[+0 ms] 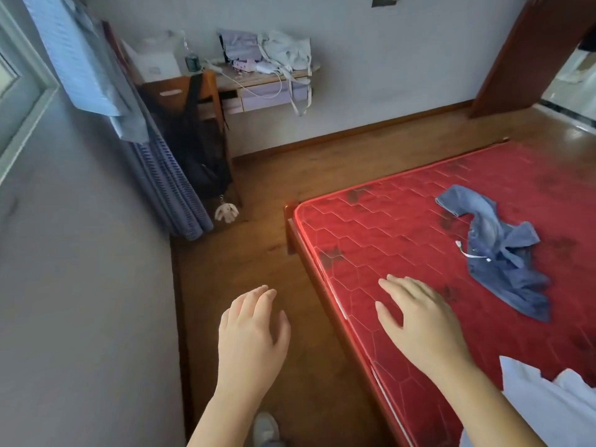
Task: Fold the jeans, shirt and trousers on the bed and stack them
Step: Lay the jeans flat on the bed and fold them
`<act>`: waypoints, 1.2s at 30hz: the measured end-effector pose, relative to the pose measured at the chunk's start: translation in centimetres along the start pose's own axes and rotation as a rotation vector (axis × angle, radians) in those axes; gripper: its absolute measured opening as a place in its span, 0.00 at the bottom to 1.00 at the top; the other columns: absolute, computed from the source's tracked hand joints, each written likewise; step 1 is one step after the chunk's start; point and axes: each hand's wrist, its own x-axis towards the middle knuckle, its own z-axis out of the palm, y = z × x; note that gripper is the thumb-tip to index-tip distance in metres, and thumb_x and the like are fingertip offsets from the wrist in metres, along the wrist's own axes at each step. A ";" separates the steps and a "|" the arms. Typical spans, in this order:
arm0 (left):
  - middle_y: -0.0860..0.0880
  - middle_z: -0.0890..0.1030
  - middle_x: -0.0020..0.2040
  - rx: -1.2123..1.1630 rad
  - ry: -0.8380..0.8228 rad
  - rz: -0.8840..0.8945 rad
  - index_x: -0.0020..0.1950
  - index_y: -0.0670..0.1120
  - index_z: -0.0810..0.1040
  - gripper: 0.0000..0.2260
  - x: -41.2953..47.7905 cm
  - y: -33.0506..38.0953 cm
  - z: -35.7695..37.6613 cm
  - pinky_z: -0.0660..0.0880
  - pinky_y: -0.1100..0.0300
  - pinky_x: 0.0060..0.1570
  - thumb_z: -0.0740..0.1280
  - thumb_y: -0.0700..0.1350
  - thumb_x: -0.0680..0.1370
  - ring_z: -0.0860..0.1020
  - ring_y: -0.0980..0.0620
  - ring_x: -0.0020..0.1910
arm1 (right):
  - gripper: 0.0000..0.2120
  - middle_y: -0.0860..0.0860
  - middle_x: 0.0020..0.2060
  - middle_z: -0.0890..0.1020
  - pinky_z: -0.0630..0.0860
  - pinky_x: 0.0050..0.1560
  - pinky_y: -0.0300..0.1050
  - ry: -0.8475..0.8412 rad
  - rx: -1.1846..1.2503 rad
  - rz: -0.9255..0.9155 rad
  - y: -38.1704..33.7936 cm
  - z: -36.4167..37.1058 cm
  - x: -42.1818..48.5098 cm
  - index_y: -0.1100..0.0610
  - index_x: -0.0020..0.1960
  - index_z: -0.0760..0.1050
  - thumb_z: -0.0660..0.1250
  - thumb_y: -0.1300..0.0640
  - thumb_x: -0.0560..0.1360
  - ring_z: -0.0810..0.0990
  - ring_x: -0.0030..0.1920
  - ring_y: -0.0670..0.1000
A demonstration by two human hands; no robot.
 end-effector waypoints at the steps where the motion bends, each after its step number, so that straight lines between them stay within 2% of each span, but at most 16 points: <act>1: 0.48 0.82 0.53 -0.003 -0.017 0.017 0.53 0.44 0.80 0.14 1.6 -1.0 0.1 0.76 0.50 0.50 0.64 0.46 0.71 0.79 0.46 0.52 | 0.16 0.52 0.53 0.82 0.76 0.54 0.53 -0.014 0.001 0.025 -0.9 0.5 1.2 0.57 0.55 0.80 0.63 0.50 0.72 0.80 0.55 0.56; 7: 0.47 0.81 0.55 -0.044 -0.074 0.077 0.55 0.44 0.79 0.12 10.4 -5.2 1.7 0.73 0.47 0.55 0.69 0.44 0.72 0.79 0.45 0.55 | 0.15 0.52 0.55 0.82 0.75 0.57 0.52 -0.032 0.006 0.110 -3.7 2.4 7.3 0.56 0.57 0.78 0.68 0.54 0.72 0.79 0.57 0.54; 16: 0.48 0.82 0.54 -0.068 -0.183 0.231 0.55 0.45 0.79 0.13 20.9 -3.4 9.6 0.74 0.48 0.55 0.71 0.44 0.71 0.79 0.46 0.55 | 0.15 0.54 0.51 0.83 0.76 0.52 0.52 0.044 -0.028 0.257 1.4 6.8 15.5 0.59 0.54 0.80 0.72 0.57 0.69 0.81 0.53 0.56; 20: 0.47 0.82 0.54 -0.021 -0.266 0.357 0.54 0.44 0.79 0.13 27.6 -0.5 14.1 0.75 0.49 0.53 0.65 0.47 0.73 0.79 0.46 0.54 | 0.14 0.55 0.50 0.83 0.77 0.49 0.51 0.100 -0.009 0.373 6.2 9.0 20.1 0.59 0.53 0.80 0.72 0.57 0.68 0.82 0.50 0.57; 23: 0.48 0.82 0.53 -0.008 -0.337 0.479 0.54 0.44 0.80 0.18 32.7 3.2 17.0 0.75 0.51 0.51 0.56 0.51 0.74 0.80 0.45 0.52 | 0.15 0.55 0.48 0.84 0.78 0.47 0.50 0.171 0.034 0.469 10.3 9.3 23.6 0.59 0.52 0.80 0.66 0.54 0.68 0.82 0.48 0.57; 31: 0.48 0.81 0.53 -0.085 -0.454 0.704 0.53 0.43 0.80 0.17 40.9 14.3 27.1 0.74 0.49 0.52 0.57 0.49 0.72 0.79 0.46 0.53 | 0.17 0.56 0.48 0.83 0.78 0.48 0.52 0.286 0.040 0.768 21.7 9.4 26.8 0.60 0.52 0.80 0.62 0.52 0.70 0.82 0.48 0.57; 36: 0.46 0.82 0.52 -0.107 -0.552 0.863 0.52 0.42 0.80 0.18 42.3 19.6 34.4 0.75 0.49 0.50 0.56 0.49 0.72 0.80 0.45 0.51 | 0.21 0.55 0.45 0.84 0.78 0.45 0.47 0.321 -0.005 0.916 27.4 10.7 25.9 0.60 0.51 0.80 0.56 0.48 0.70 0.82 0.44 0.56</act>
